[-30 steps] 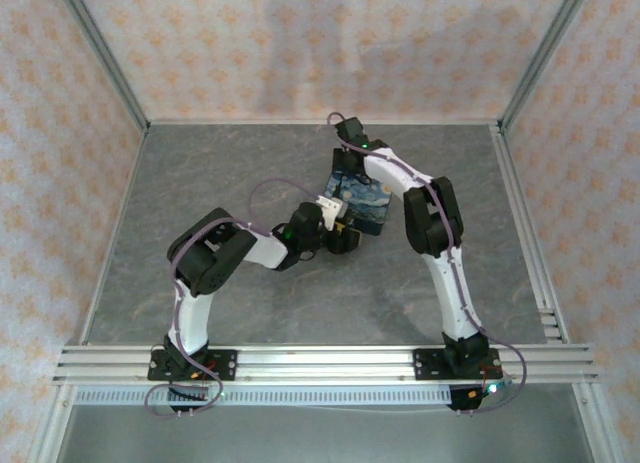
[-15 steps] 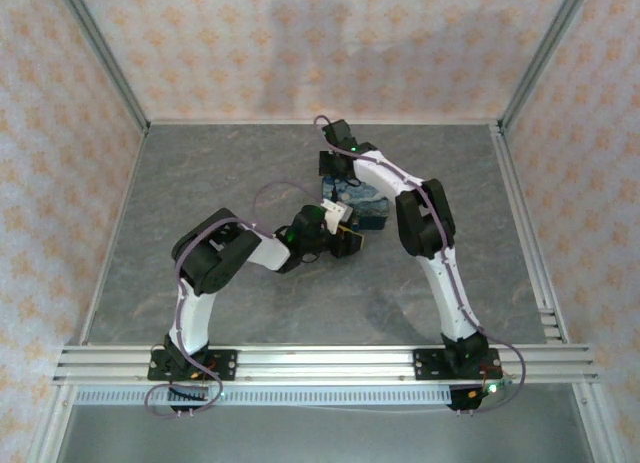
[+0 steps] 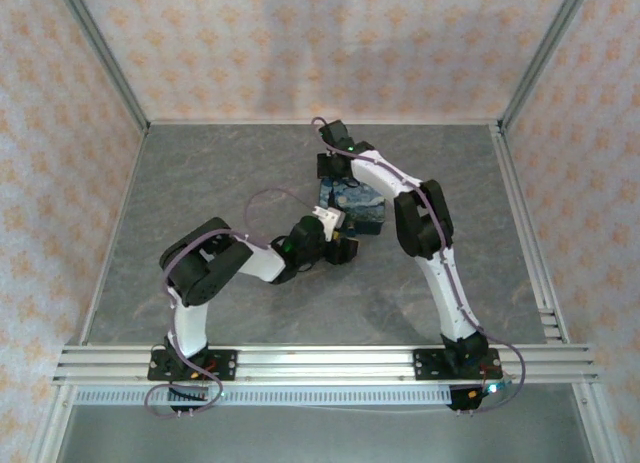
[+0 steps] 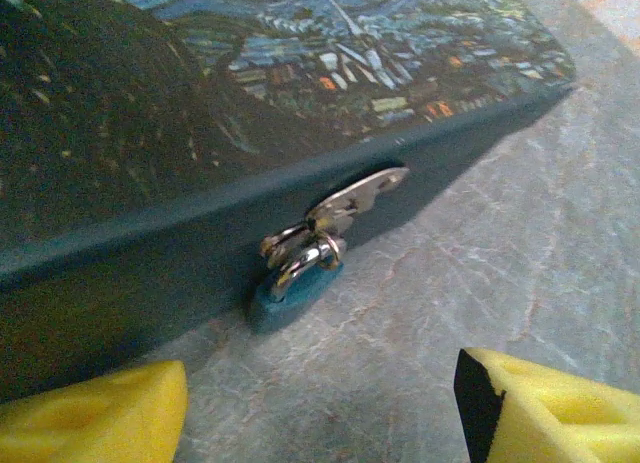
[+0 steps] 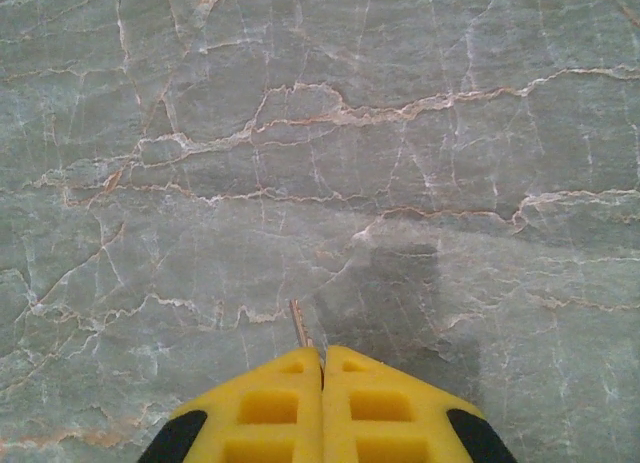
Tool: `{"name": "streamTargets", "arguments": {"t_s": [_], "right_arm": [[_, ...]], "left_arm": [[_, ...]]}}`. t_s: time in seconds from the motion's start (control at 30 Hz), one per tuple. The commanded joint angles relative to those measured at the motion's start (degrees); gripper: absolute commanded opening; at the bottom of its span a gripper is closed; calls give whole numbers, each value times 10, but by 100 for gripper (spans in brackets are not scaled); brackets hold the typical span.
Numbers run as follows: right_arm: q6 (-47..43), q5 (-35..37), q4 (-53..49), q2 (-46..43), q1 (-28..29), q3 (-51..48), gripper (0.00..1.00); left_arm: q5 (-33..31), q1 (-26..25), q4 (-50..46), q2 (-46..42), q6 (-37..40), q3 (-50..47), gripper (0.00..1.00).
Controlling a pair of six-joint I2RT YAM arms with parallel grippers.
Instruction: Unlock a padlock with a key
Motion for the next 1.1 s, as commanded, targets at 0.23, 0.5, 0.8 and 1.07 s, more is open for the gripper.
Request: {"name": "streamTargets", "arguments": {"t_s": [0.23,0.5,0.8,1.07], "right_arm": [[2,-9,-55,30,15,4,0],[-7,-3,-59,26,21,4,0],[-23,58,-136,8,-7,118,0],[-13,108,-183,-61,-41,137,0]], "left_arm": [[-140,-53,-28,68,50,69,75],[-108,-53,-30,59,60,80,67],[-111,-50,-64,-10,29,44,70],[-141,-49,-153,-118,6,26,74]]}}
